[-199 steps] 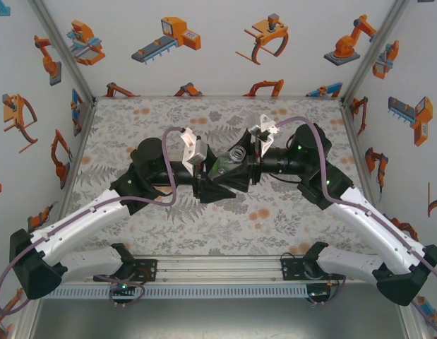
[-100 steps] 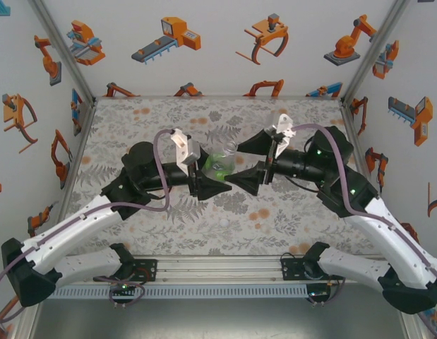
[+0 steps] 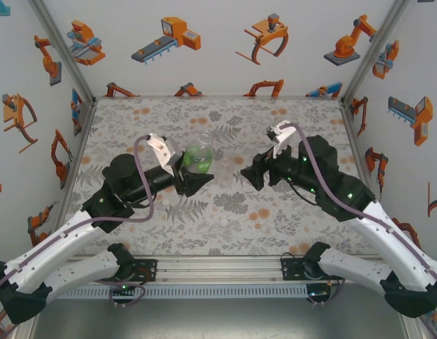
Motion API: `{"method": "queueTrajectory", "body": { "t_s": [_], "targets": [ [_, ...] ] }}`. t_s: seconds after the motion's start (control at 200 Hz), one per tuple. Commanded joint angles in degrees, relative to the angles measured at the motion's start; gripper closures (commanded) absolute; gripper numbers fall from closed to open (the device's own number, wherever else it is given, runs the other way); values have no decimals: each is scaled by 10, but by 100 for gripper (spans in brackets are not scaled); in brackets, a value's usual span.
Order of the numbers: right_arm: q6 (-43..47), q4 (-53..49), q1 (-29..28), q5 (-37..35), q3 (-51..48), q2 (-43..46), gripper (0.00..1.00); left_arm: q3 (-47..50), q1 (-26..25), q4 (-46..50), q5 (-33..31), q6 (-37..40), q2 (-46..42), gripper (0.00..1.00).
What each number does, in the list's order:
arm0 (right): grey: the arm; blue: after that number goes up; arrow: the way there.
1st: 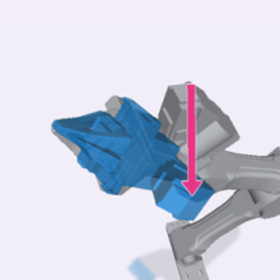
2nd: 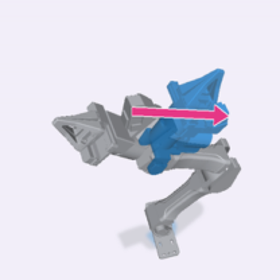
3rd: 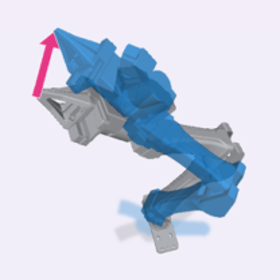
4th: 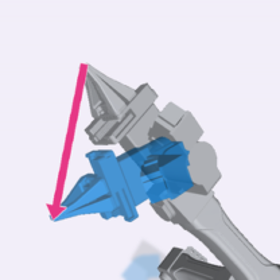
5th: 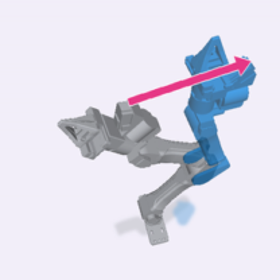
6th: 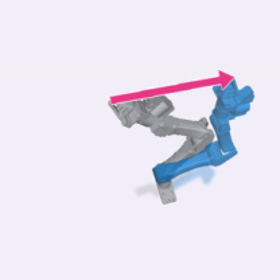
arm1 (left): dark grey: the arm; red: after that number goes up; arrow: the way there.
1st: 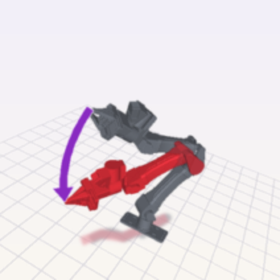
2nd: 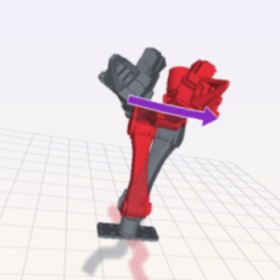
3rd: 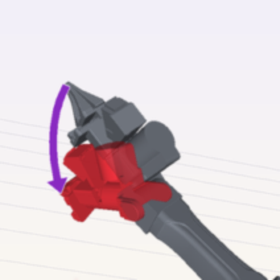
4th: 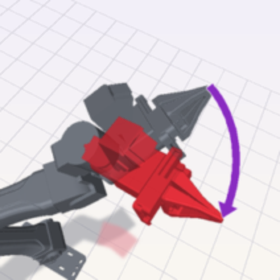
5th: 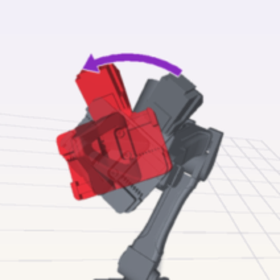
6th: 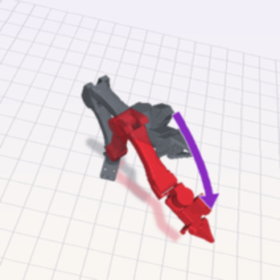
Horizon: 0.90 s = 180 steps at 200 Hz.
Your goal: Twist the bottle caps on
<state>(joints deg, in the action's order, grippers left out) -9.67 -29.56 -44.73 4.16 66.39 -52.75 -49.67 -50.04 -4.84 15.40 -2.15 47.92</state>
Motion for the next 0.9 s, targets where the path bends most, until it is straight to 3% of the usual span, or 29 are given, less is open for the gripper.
{"method": "queueTrajectory", "body": {
  "t_s": [0.0, 0.165, 0.676, 0.761, 0.896],
  "targets": [
    [-76, -29, -3, -58, -37, -9, 36, -11, 10, 36, -29, -25, -12, 100],
    [-143, -38, -2, -78, -98, -18, 43, -22, 14, 68, -29, -34, -16, 100],
    [-352, -70, -3, -89, -248, -37, 54, 14, 18, 43, -45, -35, -33, 100],
    [-376, -82, -3, -86, -263, -51, 53, 14, 18, 43, -44, -37, -29, 100],
    [-395, -87, -3, -87, -282, -80, 40, 17, 18, 38, -46, -39, -26, 100]
  ]
}}
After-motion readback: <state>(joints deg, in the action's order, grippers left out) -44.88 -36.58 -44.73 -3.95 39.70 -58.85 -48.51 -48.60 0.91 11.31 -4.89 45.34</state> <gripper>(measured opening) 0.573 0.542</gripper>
